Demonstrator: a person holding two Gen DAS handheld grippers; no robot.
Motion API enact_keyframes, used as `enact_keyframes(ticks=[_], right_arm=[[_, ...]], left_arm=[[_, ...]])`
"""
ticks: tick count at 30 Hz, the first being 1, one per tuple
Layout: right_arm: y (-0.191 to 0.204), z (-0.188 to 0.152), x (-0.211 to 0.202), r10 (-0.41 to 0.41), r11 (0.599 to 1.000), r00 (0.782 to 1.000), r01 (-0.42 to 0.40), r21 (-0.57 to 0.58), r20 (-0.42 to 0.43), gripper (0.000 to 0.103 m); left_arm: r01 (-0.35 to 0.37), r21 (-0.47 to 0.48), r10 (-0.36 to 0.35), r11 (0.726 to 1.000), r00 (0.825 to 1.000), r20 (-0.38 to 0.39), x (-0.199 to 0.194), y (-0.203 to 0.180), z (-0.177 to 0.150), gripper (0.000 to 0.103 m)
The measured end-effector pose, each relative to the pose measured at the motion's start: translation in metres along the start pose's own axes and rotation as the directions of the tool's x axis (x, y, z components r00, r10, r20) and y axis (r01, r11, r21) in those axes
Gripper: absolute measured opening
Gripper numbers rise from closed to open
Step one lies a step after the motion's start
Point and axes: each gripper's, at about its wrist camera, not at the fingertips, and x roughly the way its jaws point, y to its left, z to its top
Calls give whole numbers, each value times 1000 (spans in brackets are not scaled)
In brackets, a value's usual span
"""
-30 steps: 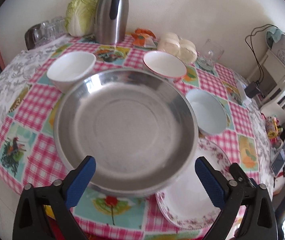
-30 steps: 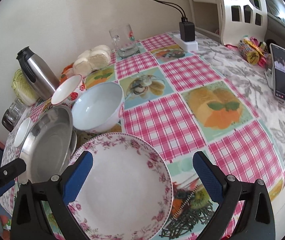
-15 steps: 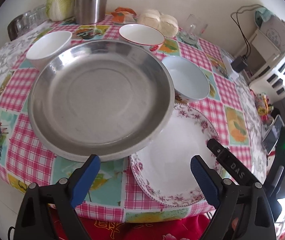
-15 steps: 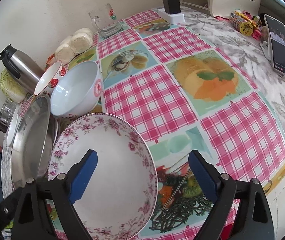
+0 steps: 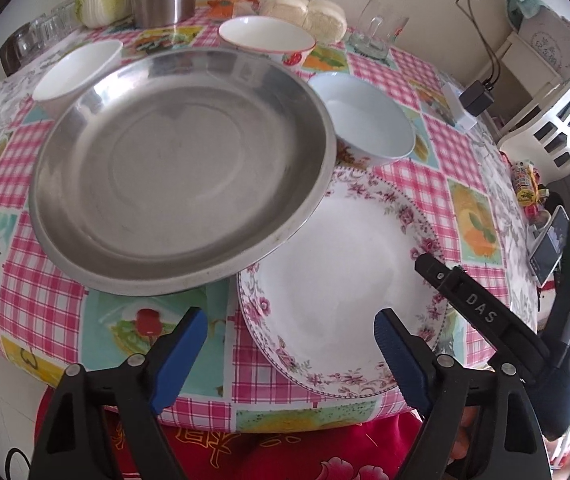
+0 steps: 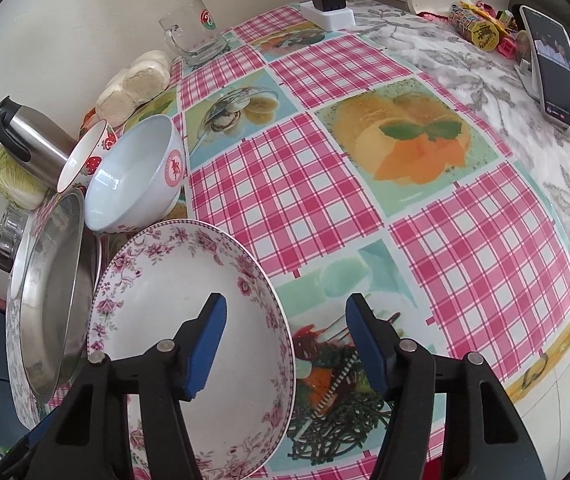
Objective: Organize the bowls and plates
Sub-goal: 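Grasp the floral-rim white plate rim with the right tool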
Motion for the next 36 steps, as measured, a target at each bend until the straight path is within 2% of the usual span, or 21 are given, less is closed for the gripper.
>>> enact_keyframes(ticks=[6,20,26,29,31,34,36], right_arm=[[0,2,4,6,1000,1000,-6,-1,-12,62],[6,7,12,27,998,1000,-27,-56,-16,60],[10,8,15,27,995,999,-28,-91,-19,59],[12,9,16,31,994,999,-33,-102,-21,52],[12,9,16,28,994,999,-30,-106,-22,42],[11,9,17,24,994,999,-27,-108,-25,27],[11,9,17,36,994,999,-39,-102,-29,23]], left_arm=[[-23,-45,21,999,999,-35,16,7,3,87],[42,-129,-52,991,996,-76,48,11,10,85],[52,-145,-60,988,997,-49,48,11,13,80],[60,-162,-67,985,997,-36,49,13,15,79],[61,-170,-67,983,997,-27,50,14,16,76],[38,-162,-41,986,999,-15,49,15,16,64],[33,-157,-36,987,999,-16,49,15,16,49]])
